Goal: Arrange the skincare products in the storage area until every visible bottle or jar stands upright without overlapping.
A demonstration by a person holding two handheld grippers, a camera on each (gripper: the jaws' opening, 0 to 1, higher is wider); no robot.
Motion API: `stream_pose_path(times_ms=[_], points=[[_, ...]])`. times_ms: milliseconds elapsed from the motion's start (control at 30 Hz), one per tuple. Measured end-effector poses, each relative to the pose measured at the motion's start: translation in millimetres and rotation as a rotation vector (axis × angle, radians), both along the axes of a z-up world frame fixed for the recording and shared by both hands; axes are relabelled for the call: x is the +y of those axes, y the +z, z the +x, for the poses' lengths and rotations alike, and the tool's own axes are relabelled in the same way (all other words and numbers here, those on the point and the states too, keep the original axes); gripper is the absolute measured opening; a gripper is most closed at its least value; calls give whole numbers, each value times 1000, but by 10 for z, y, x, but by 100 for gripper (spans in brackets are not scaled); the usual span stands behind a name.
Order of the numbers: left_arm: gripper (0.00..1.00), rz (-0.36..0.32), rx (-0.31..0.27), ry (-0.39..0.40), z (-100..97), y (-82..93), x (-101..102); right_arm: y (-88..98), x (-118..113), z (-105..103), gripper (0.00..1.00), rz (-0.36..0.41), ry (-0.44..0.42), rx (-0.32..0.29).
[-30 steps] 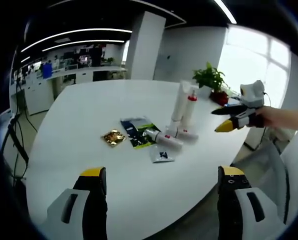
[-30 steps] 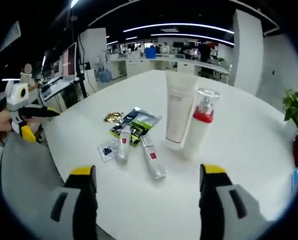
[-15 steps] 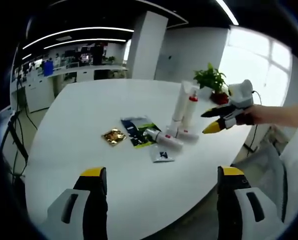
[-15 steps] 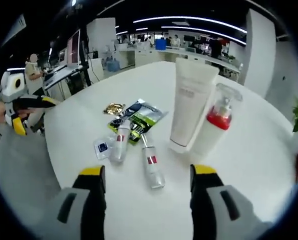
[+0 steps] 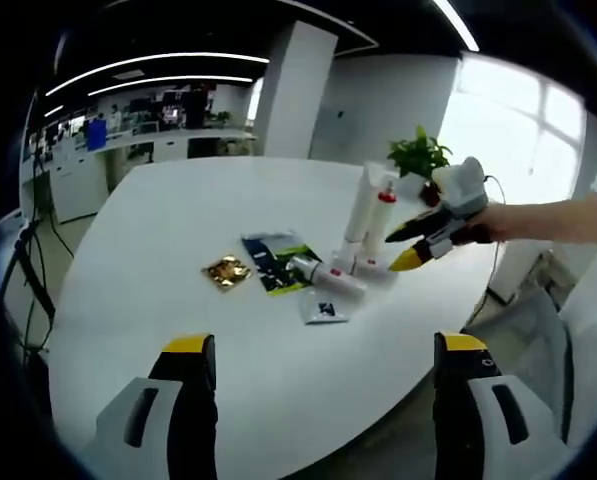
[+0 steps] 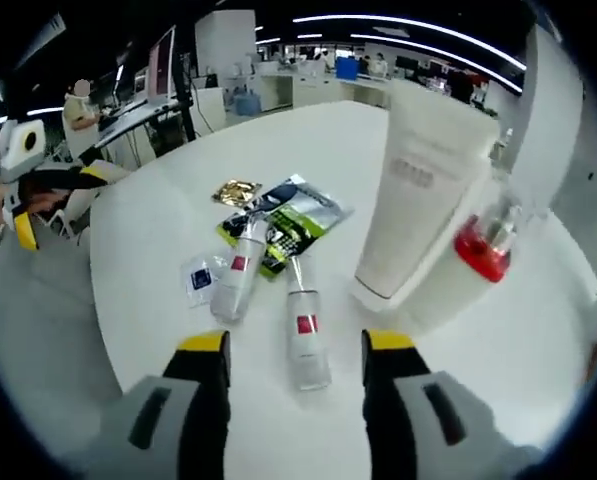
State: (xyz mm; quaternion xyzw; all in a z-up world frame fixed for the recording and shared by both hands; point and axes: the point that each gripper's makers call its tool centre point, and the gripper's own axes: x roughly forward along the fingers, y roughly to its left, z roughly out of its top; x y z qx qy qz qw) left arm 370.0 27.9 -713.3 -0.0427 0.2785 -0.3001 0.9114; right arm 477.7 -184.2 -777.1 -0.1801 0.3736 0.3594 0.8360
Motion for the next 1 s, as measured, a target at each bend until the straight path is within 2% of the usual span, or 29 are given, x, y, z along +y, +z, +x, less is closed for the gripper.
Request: stream_pose_path(times_ms=[267,367,567,833,1000], points=[[87,-11,-4,12,11,16,20,-119,101,88,45,-53,54,36],[87,-10,-5,12,10,17,22,-190,137,88,44,-76,75,70],[87,-25,-4,16,12,26,23,-312,141,115,41,-121,91,104],[86,-31,-5,26,19,35,40,-385,159,194,35,-173,118,130],[86,-39,-4,29,22,41,43,-462,203,187,32,-193,121,177]])
